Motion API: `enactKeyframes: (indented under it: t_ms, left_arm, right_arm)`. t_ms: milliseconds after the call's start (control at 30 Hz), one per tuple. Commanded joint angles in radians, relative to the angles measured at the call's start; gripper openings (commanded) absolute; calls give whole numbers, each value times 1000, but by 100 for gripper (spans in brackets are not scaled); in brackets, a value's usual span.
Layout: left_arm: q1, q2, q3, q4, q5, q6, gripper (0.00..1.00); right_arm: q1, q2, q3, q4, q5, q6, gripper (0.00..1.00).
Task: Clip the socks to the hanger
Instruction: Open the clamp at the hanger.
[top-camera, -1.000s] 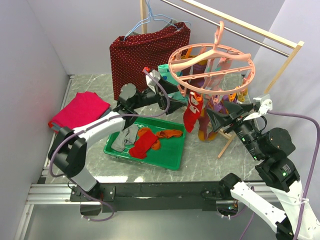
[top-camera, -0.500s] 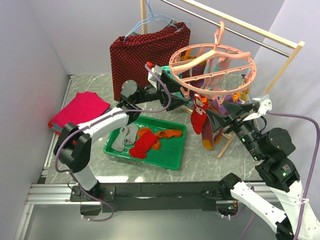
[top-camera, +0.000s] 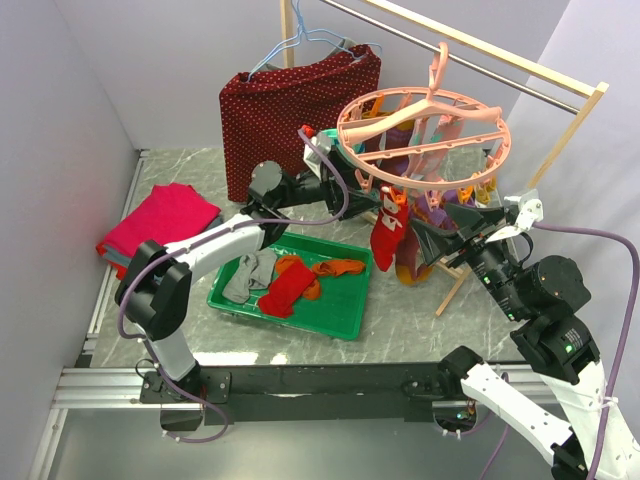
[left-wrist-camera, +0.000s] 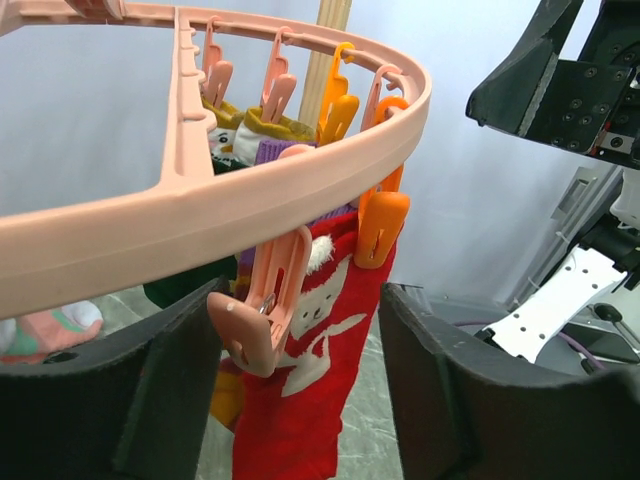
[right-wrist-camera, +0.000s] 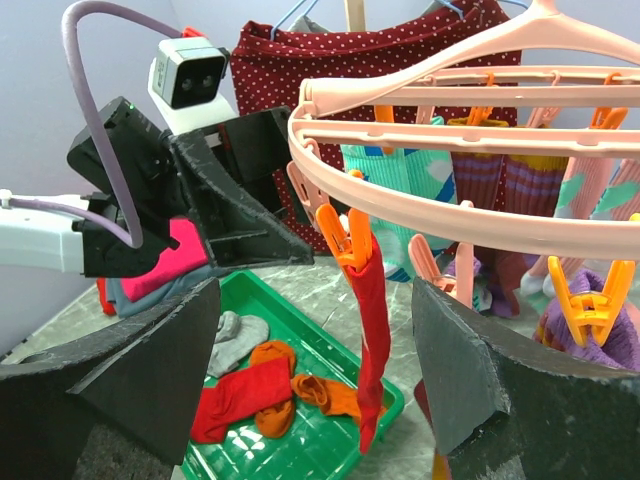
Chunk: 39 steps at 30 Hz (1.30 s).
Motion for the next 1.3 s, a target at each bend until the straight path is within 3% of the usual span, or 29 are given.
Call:
enactKeyframes:
  t_ms: [0,333,900,1000,1267]
  left_arm:
    - [-6,-3,50,44,-2,-14,62]
    - [-13,-15,20,53,-19,-15,46]
    - [-22,-26,-6,62,-26,-17,35]
    - [-22,-26,-6,58,-26,-17,25]
    - [-34,-50,-33,48,-54,-17,26]
  right_arm:
    - [-2,-6,7,19,-12,-3,83]
    - [-4,-11,7,17,-18,-2,83]
    - [-2,-8,22,12,-28,0,83]
    - [-4,-6,22,11,-25,0,83]
    - [-4,6,30,16,-32,6,83]
